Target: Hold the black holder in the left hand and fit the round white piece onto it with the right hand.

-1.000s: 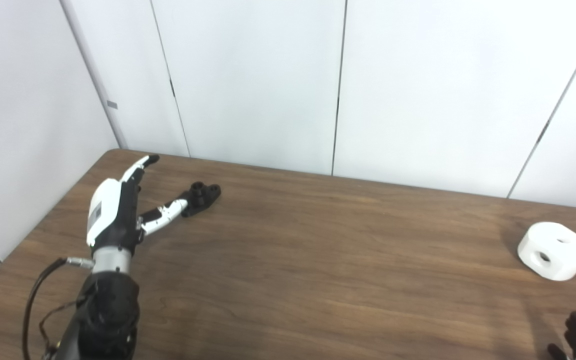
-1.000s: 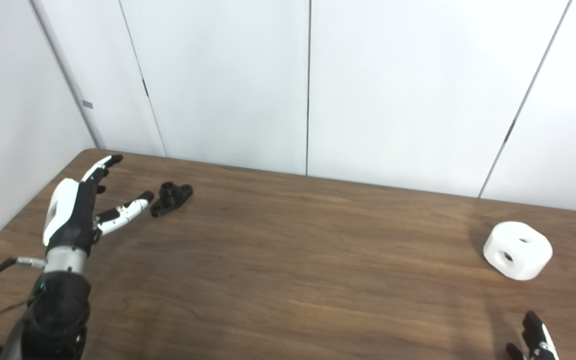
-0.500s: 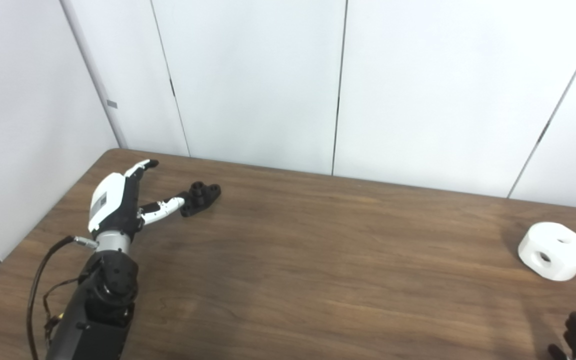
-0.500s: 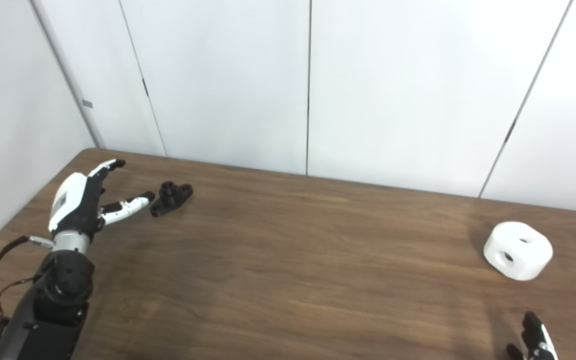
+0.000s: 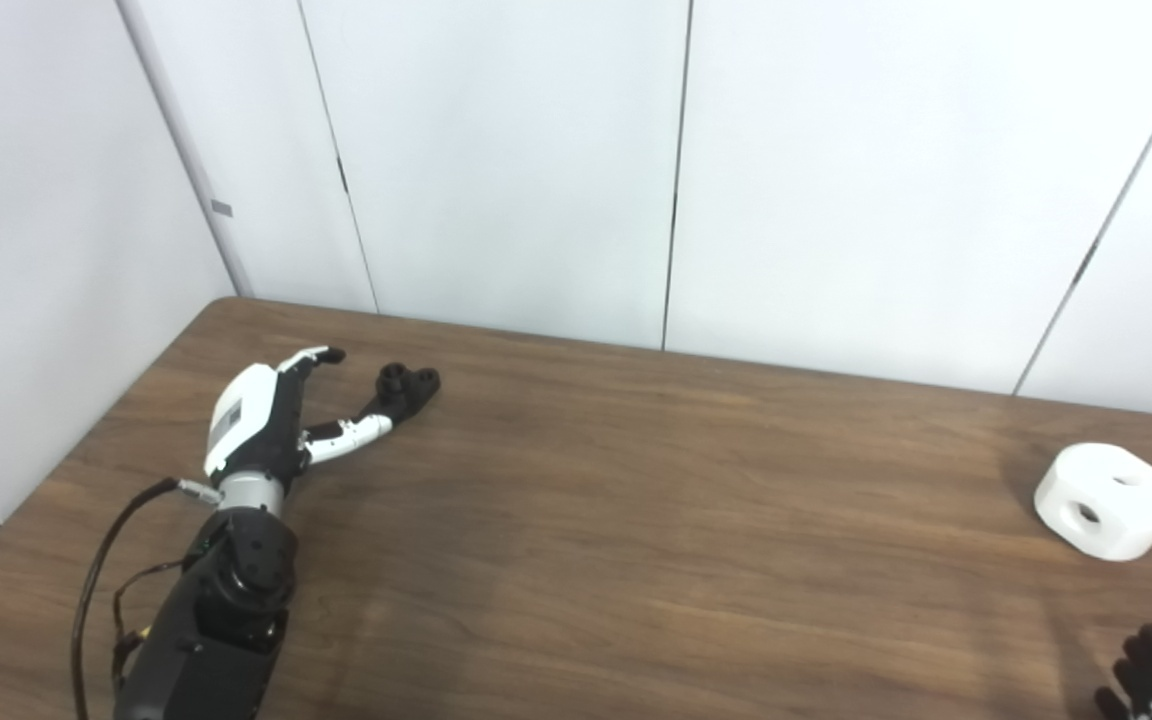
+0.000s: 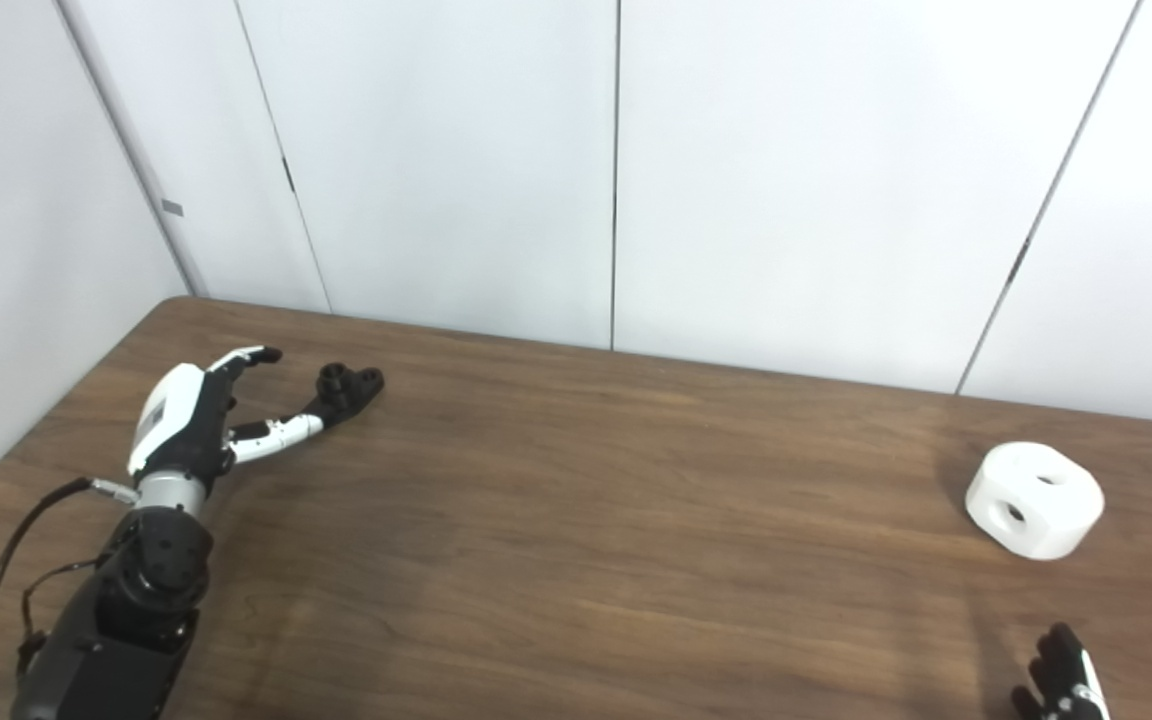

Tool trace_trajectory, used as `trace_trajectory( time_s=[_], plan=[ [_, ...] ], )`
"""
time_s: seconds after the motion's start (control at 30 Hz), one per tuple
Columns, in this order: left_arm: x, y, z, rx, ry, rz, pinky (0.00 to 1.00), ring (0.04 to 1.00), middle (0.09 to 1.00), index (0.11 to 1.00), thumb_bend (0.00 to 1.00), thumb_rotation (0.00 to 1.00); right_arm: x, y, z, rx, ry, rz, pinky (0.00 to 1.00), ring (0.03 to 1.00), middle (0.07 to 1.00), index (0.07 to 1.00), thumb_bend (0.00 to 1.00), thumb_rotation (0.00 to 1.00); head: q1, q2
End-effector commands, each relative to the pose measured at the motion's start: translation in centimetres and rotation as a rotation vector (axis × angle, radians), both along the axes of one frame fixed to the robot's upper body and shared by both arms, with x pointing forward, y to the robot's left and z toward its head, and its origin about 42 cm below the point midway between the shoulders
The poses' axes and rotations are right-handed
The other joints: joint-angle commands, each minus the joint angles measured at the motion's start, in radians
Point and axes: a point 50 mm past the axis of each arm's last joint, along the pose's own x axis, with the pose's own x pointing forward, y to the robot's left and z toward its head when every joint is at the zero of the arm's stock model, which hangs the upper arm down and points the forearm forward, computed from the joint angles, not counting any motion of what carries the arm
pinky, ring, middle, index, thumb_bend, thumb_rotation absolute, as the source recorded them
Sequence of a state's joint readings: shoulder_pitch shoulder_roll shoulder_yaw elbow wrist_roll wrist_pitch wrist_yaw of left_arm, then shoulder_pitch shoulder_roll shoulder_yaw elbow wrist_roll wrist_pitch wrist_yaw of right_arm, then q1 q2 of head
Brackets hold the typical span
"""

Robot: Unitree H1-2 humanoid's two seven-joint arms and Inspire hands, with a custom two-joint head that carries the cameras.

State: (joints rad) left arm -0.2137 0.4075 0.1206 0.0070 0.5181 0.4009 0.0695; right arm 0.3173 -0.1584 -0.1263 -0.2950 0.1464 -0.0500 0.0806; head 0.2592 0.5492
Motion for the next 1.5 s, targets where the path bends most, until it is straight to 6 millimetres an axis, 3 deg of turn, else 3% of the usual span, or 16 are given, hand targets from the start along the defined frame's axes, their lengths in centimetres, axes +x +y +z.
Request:
trace_trajectory(
  time_s=[0.0,0.63,0.9,1.17,1.47],
  plan=[
    [1.2,0.3,1.9,0.021,-0.058,0.003,0.8,0.902,0.885,0.817,0.89,0.4,-0.2,0.0,0.1,-0.001,-0.004,-0.003,1.0,1.0,1.0,0.988,0.63,1.0,-0.005,0.002],
    [3.6,0.8,1.2,0.055,-0.001,0.032,0.86,0.922,0.9,0.823,0.87,0.43,-0.3,-0.1,0.0,0.002,-0.006,-0.01,1.0,1.0,1.0,0.979,0.63,1.0,-0.007,0.0],
    [4.8,-0.1,1.0,0.071,0.004,0.025,0.83,0.912,0.89,0.805,0.86,0.39,-0.4,0.1,0.0,0.003,-0.002,-0.01,1.0,1.0,1.0,0.979,0.61,1.0,-0.017,0.003],
    [5.9,-0.4,0.3,0.137,0.014,0.017,0.99,0.914,0.872,0.784,0.88,0.41,-0.5,0.3,0.0,0.006,-0.004,-0.01,1.0,1.0,1.0,0.977,0.61,1.0,-0.02,0.006],
    [6.1,-0.7,-0.6,0.161,0.051,0.022,1.0,0.931,0.877,0.765,0.86,0.41,-0.6,0.4,0.2,0.004,-0.008,-0.011,1.0,1.0,1.0,0.979,0.61,1.0,-0.025,0.01]
  ],
)
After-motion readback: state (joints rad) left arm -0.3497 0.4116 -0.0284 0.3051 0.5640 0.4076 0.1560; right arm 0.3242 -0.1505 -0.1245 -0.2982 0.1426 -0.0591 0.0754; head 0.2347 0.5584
